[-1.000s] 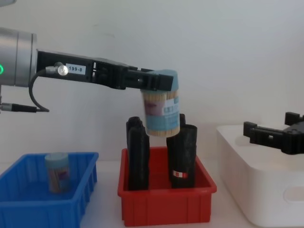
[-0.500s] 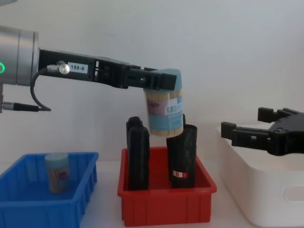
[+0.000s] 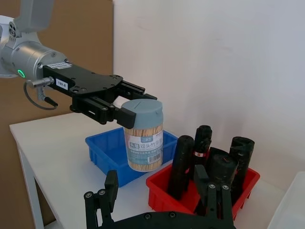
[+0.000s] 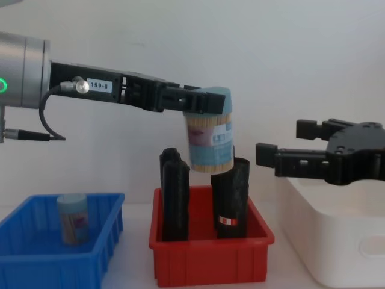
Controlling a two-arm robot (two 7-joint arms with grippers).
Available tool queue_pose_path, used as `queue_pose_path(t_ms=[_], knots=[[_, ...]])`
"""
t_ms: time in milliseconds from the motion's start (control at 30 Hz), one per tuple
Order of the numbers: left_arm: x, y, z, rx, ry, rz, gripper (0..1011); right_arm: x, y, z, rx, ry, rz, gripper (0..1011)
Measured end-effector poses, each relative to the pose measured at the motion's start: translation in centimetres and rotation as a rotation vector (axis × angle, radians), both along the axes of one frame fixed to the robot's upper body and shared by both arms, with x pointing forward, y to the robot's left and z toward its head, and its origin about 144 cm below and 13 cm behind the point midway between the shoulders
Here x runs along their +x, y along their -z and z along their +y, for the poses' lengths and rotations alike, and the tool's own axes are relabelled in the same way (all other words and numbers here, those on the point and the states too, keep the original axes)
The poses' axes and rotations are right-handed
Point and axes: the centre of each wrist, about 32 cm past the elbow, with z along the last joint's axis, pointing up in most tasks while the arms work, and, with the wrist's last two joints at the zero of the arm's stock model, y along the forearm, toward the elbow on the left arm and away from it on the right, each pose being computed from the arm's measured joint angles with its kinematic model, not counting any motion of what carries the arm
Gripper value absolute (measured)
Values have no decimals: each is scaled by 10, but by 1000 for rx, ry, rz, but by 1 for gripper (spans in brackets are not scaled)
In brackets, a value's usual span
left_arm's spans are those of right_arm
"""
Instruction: Pick the cotton swabs from the blue box and place them into the white box.
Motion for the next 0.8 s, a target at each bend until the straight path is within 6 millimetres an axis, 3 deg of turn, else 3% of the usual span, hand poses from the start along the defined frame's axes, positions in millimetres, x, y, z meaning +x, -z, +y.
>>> queue_pose_path(t_ms=[800], knots=[[0,0,0,0,1,0,669,29,-9,18,-35,-81,-4,1001]])
